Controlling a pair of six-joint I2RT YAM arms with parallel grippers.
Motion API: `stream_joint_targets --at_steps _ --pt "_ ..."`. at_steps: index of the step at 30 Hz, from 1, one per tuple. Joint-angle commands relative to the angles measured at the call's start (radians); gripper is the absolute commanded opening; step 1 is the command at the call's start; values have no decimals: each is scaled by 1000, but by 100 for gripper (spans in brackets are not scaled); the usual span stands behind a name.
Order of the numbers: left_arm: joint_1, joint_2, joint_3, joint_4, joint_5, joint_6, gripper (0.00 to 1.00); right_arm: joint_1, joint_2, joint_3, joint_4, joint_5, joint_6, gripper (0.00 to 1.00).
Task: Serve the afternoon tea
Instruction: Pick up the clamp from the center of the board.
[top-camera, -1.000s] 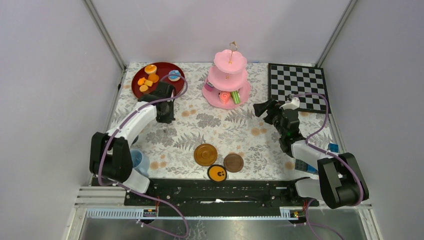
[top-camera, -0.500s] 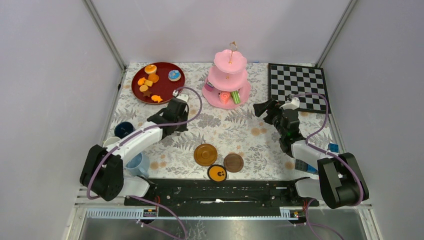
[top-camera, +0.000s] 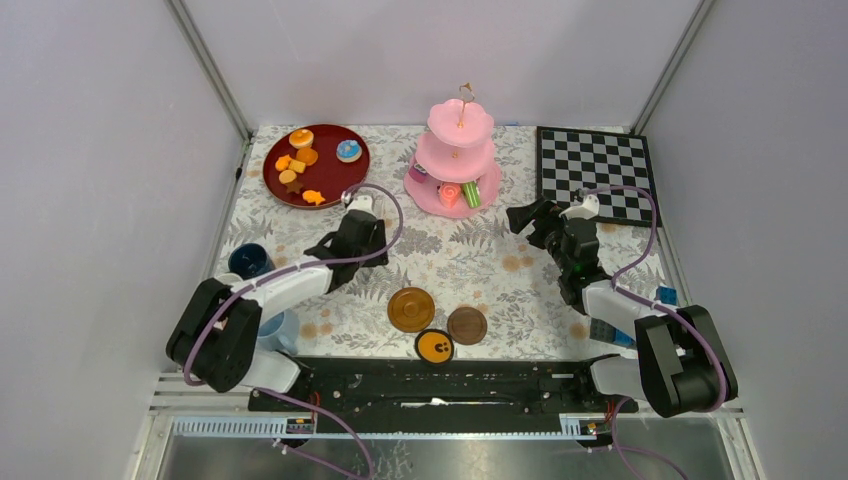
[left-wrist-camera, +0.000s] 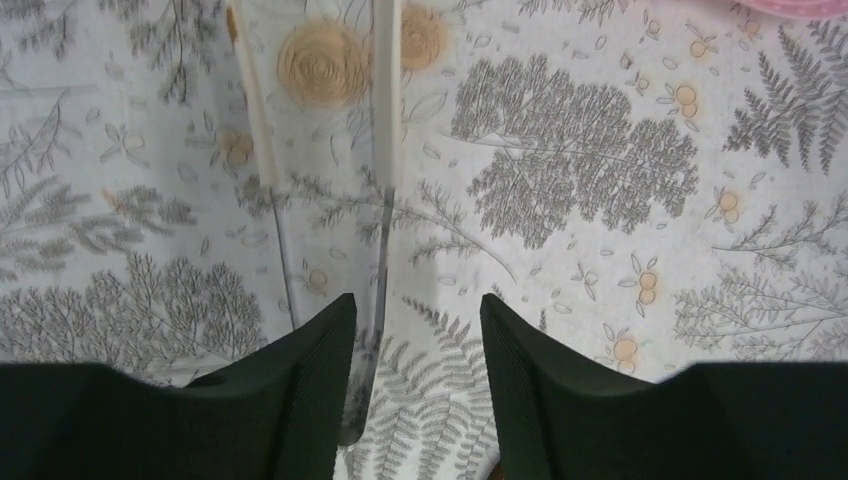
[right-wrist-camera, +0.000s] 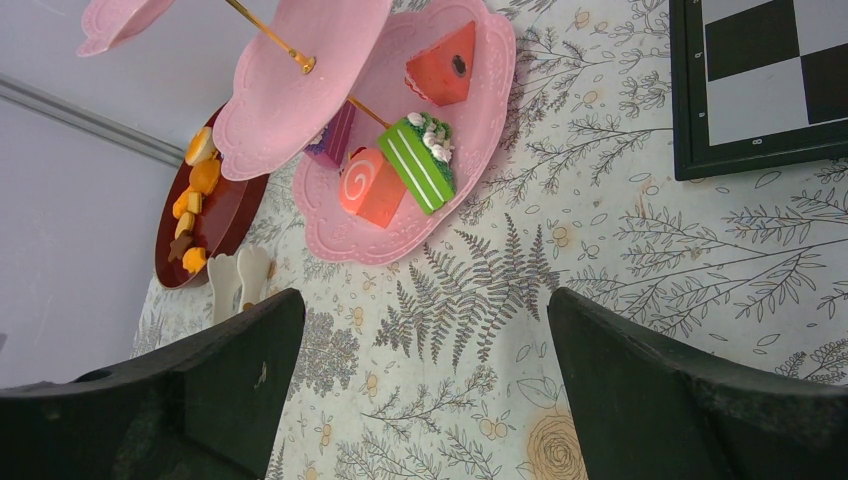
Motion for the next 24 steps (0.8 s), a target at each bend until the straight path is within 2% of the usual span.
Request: stream_joint_targets --at_steps 1,3,4,9,13,18,24 --pt "-4 -129 -108 142 -46 -67 64 -8 5 23 55 -10 2 98" --pt "-3 -163 -144 151 -68 -78 96 -8 6 23 59 -14 5 98" --pt "-3 -167 -155 151 -76 -80 98 -9 7 22 59 -14 5 98" --pt "15 -101 -175 188 -63 -98 99 -9 6 21 59 -14 4 98" --pt "86 -27 -194 288 0 -124 99 -9 9 22 59 -11 5 98" --pt "111 74 -151 319 -9 -92 99 -8 8 21 59 -10 5 98" --pt "89 183 -89 279 -38 -97 90 -9 14 25 60 -13 6 98"
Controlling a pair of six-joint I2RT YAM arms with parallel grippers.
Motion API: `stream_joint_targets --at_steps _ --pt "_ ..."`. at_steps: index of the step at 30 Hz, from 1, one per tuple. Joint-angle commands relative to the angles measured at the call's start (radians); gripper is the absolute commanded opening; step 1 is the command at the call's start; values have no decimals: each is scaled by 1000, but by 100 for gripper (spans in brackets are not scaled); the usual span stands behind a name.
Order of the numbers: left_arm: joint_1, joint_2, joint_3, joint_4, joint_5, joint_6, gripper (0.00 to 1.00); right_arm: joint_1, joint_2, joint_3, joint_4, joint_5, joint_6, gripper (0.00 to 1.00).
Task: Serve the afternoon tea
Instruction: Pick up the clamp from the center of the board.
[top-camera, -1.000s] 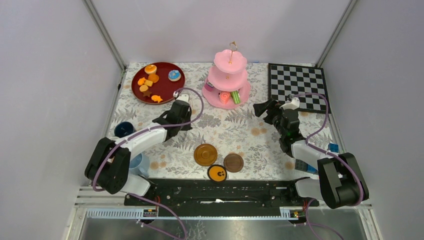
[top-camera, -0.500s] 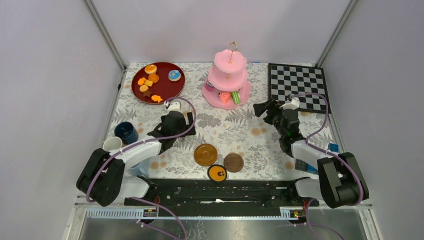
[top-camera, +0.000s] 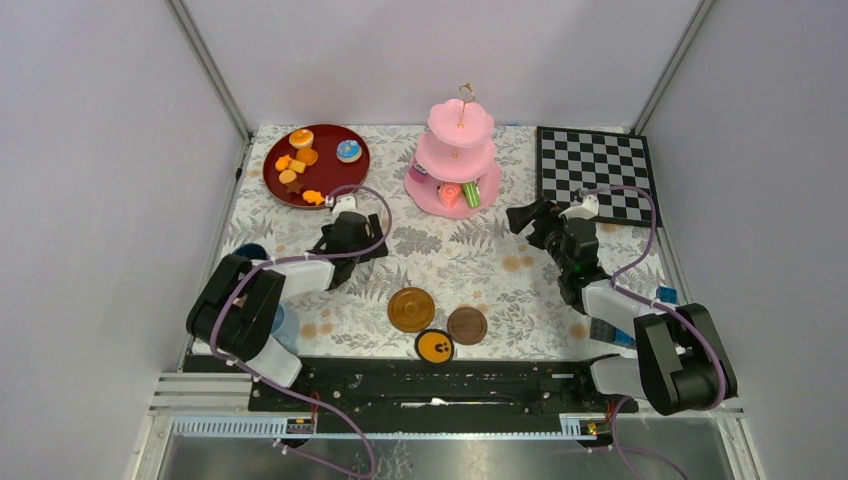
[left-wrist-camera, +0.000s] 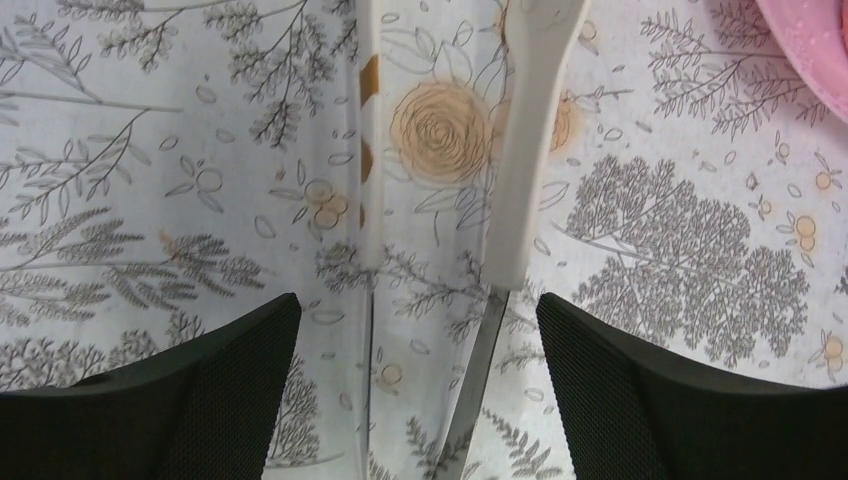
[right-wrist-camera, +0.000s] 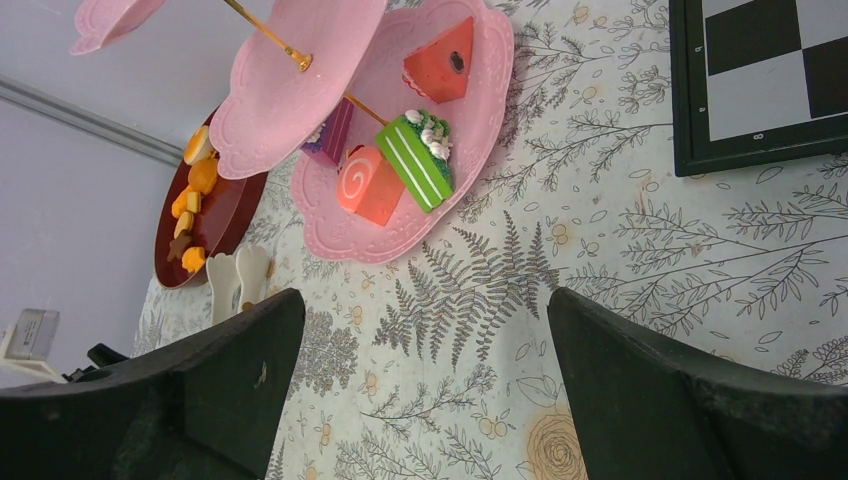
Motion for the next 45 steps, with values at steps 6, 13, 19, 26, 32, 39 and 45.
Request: stream_joint_targets --at_steps 6,13,19,26,32,39,45 --pt "-49 121 94 -102 -62 -21 80 -8 12 27 60 -16 3 98" --pt "-51 130 97 -165 -71 -51 63 -9 12 26 60 -15 3 98" --pt "-74 113 70 -215 -101 -78 71 -9 13 27 62 -17 6 98" --pt "-124 153 108 -276 -211 -135 66 -8 12 26 62 -15 7 98" --pt "-159 152 66 -166 -303 -130 55 -8 7 21 62 -12 8 98" --pt "-160 123 86 -176 -304 -106 49 -9 3 20 60 -6 5 98" --pt "-157 -16 215 -418 -250 -43 48 -9 3 19 62 -5 6 98"
